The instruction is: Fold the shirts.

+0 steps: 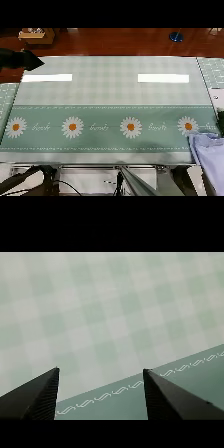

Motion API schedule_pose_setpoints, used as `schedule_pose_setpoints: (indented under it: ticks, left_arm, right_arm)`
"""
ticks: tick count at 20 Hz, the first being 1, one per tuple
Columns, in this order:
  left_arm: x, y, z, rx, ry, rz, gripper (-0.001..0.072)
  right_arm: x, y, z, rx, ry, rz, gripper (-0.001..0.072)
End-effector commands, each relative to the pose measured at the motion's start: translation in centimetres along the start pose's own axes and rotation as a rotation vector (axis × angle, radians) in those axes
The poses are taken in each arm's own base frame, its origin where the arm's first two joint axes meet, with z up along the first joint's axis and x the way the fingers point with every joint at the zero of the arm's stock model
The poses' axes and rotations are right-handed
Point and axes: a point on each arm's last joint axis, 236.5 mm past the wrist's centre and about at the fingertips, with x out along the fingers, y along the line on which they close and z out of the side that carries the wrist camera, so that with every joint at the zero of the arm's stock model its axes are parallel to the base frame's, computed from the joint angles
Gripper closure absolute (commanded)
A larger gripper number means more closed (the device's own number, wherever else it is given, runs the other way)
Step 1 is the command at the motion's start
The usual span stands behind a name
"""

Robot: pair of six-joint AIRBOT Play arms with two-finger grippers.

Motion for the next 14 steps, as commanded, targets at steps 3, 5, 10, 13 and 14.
schedule_pose_setpoints:
  ticks: [3,5,10,13,14]
  left_arm:
    - [4.5,-2.7,-1.4,-0.037,0.104,-0.078,0.011]
    - [7.1,-4.0,-3.0,0.019,0.188,-0.068,0.0138]
    - [10.8,-2.1,-7.8,0.115,0.43,0.207,0.0144]
    - [11.6,-2.1,-9.2,0.018,0.478,0.225,-0.0012]
    - [11.6,-2.1,-9.7,0.012,0.501,0.225,-0.0011]
  right_arm:
    - [-11.4,23.4,10.4,-0.385,-0.381,0.603,0.0365]
    - [-9.4,29.5,6.2,-0.65,-0.255,0.556,0.0365]
    - [-1.2,33.0,-5.2,-1.174,0.059,0.162,0.0218]
    - [1.1,33.2,-9.2,-1.28,0.173,0.083,0.0174]
    - [1.4,33.3,-9.5,-1.269,0.18,0.08,0.0174]
